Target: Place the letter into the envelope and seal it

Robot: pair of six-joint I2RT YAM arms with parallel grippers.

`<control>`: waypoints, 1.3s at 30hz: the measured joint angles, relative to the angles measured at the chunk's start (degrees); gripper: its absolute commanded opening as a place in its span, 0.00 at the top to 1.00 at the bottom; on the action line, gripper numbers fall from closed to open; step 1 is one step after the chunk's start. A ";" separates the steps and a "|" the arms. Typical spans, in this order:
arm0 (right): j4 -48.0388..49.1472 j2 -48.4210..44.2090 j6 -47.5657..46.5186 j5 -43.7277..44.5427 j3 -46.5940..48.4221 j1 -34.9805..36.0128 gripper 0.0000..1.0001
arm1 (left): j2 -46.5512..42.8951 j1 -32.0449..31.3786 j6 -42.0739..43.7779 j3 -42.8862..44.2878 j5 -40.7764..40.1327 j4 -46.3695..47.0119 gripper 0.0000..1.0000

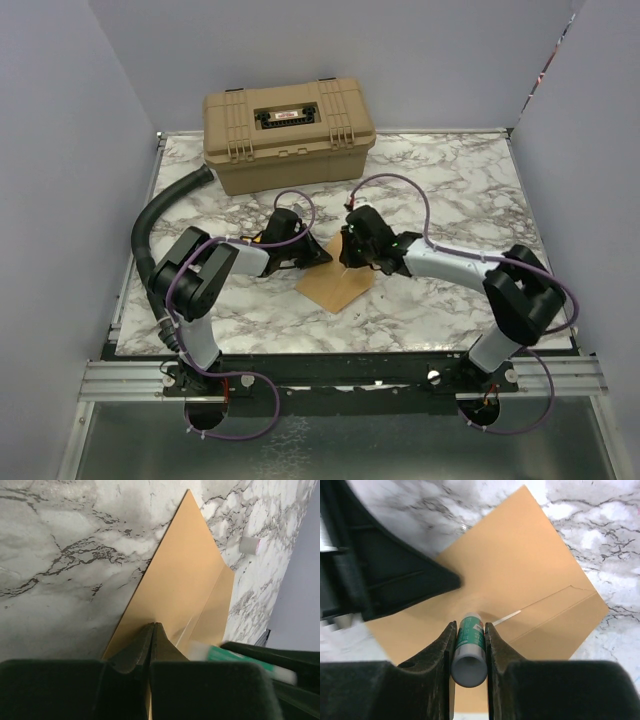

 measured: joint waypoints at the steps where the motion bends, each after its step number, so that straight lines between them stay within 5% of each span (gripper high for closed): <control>1: -0.70 -1.40 0.57 -1.31 -0.07 -0.42 0.99 | -0.20 0.00 0.37 0.09 -0.09 -0.20 1.00; 6: -0.15 -12.57 5.81 -9.46 -1.22 -6.19 0.99 | -1.66 -0.22 2.54 0.68 -0.81 -1.95 1.00; 15: 6.78 -19.52 21.81 -19.45 -15.26 -21.97 0.99 | -7.74 -0.24 5.79 0.92 -0.44 -12.57 0.68; 20: 13.40 -18.05 30.29 -23.56 -21.53 -27.76 0.99 | -10.75 -0.24 6.93 1.92 1.60 -17.99 0.59; 31: 26.84 -6.45 42.01 -28.89 -23.96 -29.92 0.79 | -17.99 1.53 9.60 3.54 2.86 -24.41 0.41; 39: 28.46 -3.85 46.42 -29.09 -24.61 -30.75 0.52 | -19.39 2.95 13.94 3.54 -0.13 -28.37 0.36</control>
